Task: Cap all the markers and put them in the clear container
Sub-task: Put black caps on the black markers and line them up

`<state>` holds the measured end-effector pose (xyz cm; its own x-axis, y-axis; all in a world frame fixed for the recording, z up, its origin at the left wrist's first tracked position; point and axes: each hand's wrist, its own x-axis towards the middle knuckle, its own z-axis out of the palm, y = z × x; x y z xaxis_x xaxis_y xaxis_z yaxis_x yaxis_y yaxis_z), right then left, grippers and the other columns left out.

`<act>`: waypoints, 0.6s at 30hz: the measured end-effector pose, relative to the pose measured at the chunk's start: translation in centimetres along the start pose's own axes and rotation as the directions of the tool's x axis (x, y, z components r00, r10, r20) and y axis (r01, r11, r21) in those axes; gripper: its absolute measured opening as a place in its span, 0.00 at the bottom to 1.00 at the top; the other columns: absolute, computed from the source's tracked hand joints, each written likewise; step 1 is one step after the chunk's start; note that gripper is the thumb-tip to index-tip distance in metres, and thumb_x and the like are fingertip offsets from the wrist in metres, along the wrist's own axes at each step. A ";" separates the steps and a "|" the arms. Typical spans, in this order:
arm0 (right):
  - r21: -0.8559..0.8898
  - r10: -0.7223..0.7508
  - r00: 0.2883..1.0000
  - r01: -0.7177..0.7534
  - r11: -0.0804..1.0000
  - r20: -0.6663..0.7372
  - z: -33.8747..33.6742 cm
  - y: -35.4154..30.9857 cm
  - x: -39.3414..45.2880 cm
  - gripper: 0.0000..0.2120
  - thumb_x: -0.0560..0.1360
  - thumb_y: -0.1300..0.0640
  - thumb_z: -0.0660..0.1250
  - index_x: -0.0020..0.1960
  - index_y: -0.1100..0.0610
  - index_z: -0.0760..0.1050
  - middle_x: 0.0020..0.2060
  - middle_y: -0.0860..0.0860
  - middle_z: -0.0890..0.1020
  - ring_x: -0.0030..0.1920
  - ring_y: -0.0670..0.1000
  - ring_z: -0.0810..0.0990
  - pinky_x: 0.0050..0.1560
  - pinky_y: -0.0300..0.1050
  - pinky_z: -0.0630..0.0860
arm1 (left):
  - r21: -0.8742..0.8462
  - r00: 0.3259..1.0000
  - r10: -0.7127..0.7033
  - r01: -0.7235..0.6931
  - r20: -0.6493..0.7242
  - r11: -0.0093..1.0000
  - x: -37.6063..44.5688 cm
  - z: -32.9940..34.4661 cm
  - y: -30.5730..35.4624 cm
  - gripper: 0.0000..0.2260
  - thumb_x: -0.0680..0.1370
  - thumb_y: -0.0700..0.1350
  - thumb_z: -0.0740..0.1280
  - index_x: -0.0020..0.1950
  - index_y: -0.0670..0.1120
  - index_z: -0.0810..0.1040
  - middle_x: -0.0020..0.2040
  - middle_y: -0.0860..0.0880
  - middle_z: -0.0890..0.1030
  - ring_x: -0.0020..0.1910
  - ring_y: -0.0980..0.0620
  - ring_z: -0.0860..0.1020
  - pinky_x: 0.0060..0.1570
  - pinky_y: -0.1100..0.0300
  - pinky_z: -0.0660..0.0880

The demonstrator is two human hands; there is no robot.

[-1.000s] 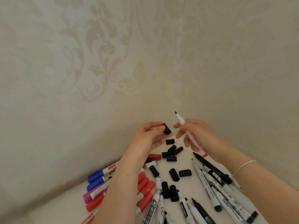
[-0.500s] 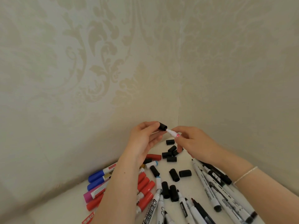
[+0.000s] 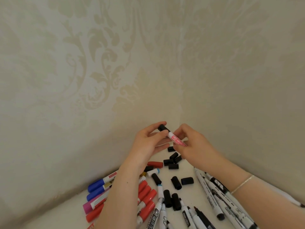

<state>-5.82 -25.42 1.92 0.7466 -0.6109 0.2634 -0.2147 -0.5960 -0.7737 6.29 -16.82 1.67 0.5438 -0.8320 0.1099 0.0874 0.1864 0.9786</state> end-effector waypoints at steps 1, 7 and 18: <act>0.013 0.009 1.000 -0.009 1.000 -0.016 0.1 -0.1 0.0 0.07 0.76 0.63 0.63 0.48 0.52 0.71 0.45 0.50 0.79 0.34 0.49 0.76 0.37 0.47 0.77 | 0.009 1.000 0.005 -0.005 -0.004 1.000 0.0 0.1 -0.1 0.12 0.78 0.38 0.67 0.59 0.49 0.80 0.46 0.45 0.86 0.49 0.50 0.84 0.51 0.56 0.80; -0.021 0.076 0.993 -0.078 0.997 -0.096 0.8 -0.4 0.1 0.05 0.75 0.65 0.63 0.49 0.57 0.74 0.43 0.54 0.79 0.33 0.52 0.77 0.39 0.52 0.79 | 0.033 0.998 0.024 -0.022 -0.053 0.999 0.3 1.0 -0.9 0.12 0.77 0.38 0.68 0.59 0.49 0.79 0.44 0.44 0.86 0.47 0.51 0.84 0.48 0.61 0.80; 0.601 0.227 0.946 -0.323 0.731 0.233 -0.4 -0.3 -0.4 0.10 0.79 0.57 0.63 0.55 0.63 0.77 0.46 0.60 0.84 0.44 0.56 0.85 0.47 0.48 0.82 | 0.081 0.998 -0.030 0.034 -0.054 0.996 0.0 -0.7 0.1 0.12 0.80 0.39 0.63 0.59 0.51 0.80 0.48 0.44 0.84 0.48 0.48 0.84 0.53 0.55 0.80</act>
<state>-6.27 -25.17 2.28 0.8040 -0.5916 -0.0606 -0.0195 0.0755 -0.9970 6.84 -16.40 1.62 0.5849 -0.8079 0.0712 0.0381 0.1151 0.9926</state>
